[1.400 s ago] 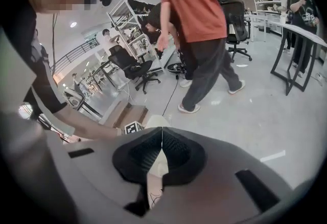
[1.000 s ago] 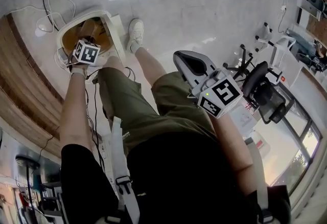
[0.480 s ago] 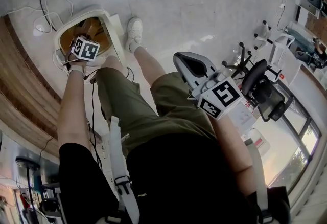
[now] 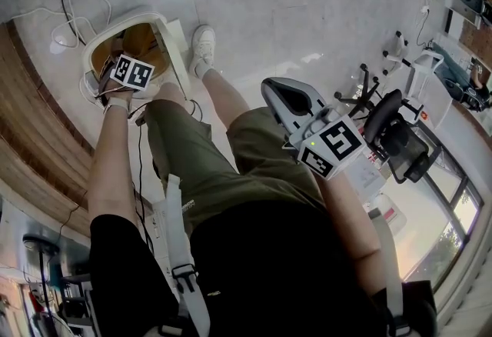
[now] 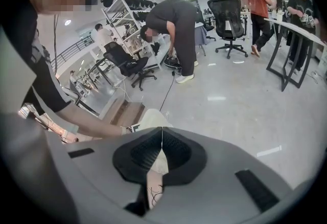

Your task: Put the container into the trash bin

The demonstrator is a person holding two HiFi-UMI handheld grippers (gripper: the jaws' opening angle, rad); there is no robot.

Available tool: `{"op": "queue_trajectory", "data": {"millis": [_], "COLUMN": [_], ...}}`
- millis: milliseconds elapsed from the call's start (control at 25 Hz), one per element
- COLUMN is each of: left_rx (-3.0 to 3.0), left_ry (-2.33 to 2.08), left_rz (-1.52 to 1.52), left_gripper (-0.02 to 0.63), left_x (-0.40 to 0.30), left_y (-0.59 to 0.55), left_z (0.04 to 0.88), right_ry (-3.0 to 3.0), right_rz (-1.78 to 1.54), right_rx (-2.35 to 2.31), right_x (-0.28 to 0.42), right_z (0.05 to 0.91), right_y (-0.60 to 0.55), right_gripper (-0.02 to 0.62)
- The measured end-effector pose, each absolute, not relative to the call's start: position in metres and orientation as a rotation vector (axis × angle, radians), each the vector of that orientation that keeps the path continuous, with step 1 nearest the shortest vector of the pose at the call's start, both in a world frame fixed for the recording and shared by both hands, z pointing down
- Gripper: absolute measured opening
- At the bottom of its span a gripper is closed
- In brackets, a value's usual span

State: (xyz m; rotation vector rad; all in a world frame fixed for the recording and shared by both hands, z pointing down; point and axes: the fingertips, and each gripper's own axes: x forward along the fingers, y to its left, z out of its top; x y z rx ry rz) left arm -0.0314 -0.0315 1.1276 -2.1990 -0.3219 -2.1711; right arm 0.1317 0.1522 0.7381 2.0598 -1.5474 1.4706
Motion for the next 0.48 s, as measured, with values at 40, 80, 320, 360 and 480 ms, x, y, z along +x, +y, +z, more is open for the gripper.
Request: {"op": "queue_trajectory", "data": {"millis": [40, 80, 320, 360, 480], "left_rx": [-2.201, -2.203, -2.211, -2.209, -2.209], "left_ry": [-0.32, -0.319, -0.302, -0.298, -0.269], "left_rz": [-2.169, -2.168, -2.146, -2.143, -2.123], "left_gripper": [0.21, 0.21, 0.213, 0.213, 0.213], "left_x": [-0.032, -0.032, -0.03, -0.031, -0.029], "left_y": [-0.032, -0.032, -0.035, -0.036, -0.042], "left_z": [1.126, 1.124, 1.106, 1.102, 1.086], "right_ry": [-1.55, -1.554, -1.589, -1.593, -1.616], "right_rz": [1.469, 1.468, 1.438, 1.433, 1.41], "right_rx": [2.059, 2.058, 2.059, 2.059, 2.06], "right_x": [0.131, 0.13, 0.129, 0.129, 0.128], "right_z": [0.738, 0.737, 0.724, 0.721, 0.71], "right_y": [0.152, 0.151, 0.144, 0.143, 0.139], "right_gripper": [0.015, 0.015, 0.015, 0.015, 0.015]}}
